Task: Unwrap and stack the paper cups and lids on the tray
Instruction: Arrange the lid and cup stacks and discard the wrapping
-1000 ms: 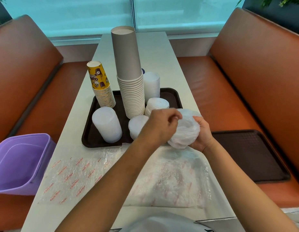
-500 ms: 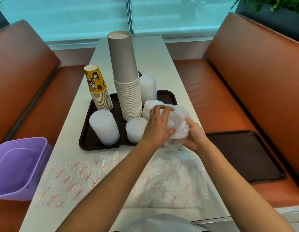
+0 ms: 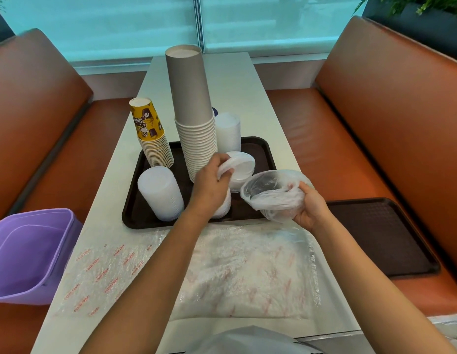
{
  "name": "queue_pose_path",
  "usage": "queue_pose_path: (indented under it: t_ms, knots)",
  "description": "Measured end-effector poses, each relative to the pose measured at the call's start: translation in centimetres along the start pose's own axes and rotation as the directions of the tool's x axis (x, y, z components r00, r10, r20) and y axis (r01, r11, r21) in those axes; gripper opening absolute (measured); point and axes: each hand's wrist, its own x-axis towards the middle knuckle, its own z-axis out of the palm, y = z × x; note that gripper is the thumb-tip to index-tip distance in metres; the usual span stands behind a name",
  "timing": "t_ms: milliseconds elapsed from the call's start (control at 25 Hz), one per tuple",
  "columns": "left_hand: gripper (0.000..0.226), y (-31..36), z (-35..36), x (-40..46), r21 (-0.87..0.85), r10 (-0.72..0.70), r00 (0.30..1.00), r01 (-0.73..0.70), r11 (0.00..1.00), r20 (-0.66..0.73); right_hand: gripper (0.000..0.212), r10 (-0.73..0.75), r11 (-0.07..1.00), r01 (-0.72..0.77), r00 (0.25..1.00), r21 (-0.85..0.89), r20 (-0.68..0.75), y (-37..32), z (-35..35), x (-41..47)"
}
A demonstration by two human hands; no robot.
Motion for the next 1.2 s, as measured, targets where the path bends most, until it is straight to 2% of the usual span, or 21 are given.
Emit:
queue_pose_path:
  t_ms: [80,160,240,360,520,600,680,760,840,920,1200]
  knots:
    - [0.034,-1.3,-1.0,0.0,0.182,0.098,0.988,-0.075,0.98,-0.12,0.03,0.0,0.999,0.002,1.0,0.038,-0.029,0.0,-0.1,0.1]
    - [0.047,-3.0,-1.1,0.1,0.315,0.167,0.981,-0.127,0.941,-0.104,0.028,0.0,0.999,0.002,0.999,0.048,-0.042,0.1,0.0,0.0]
    - [0.052,-5.1,-0.5,0.1,0.433,0.196,0.98,-0.194,0.88,0.041,0.028,0.003,0.998,0.0,0.999,0.055,-0.044,0.3,0.1,0.1]
    - [0.053,-6.7,0.1,-0.7,0.554,0.067,0.965,-0.202,0.808,0.255,0.028,0.007,0.998,-0.004,0.999,0.066,-0.042,0.3,0.4,0.1]
    - [0.058,-7.1,0.5,-0.9,0.623,0.011,0.96,-0.191,0.758,0.281,0.026,0.01,0.998,-0.008,0.999,0.069,-0.036,0.5,0.4,0.3]
    - [0.06,-6.8,0.7,-0.5,0.624,0.049,0.978,-0.166,0.764,0.201,0.029,0.016,0.998,-0.013,0.999,0.069,-0.032,0.5,0.5,0.1]
    - [0.072,-6.3,0.9,0.1,0.624,0.036,0.993,-0.099,0.775,0.114,0.031,0.023,0.998,-0.02,0.999,0.067,-0.033,0.4,0.5,-0.1]
    - [0.09,-5.9,1.1,0.9,0.617,-0.096,0.992,0.023,0.787,0.086,0.033,0.033,0.998,-0.032,0.999,0.047,-0.027,0.3,0.6,-0.1]
    - [0.104,-5.8,1.4,1.4,0.611,-0.285,0.95,0.151,0.777,0.129,0.031,0.032,0.999,-0.032,0.999,0.029,-0.023,0.3,0.5,0.0]
    - [0.106,-6.0,1.7,1.7,0.636,-0.387,0.904,0.193,0.747,0.181,0.028,0.028,0.999,-0.027,0.999,0.019,-0.025,0.3,0.3,0.2]
    - [0.101,-6.6,2.2,1.7,0.689,-0.408,0.896,0.184,0.701,0.176,0.033,0.062,0.998,-0.062,0.998,0.032,-0.006,0.1,0.4,-0.1]
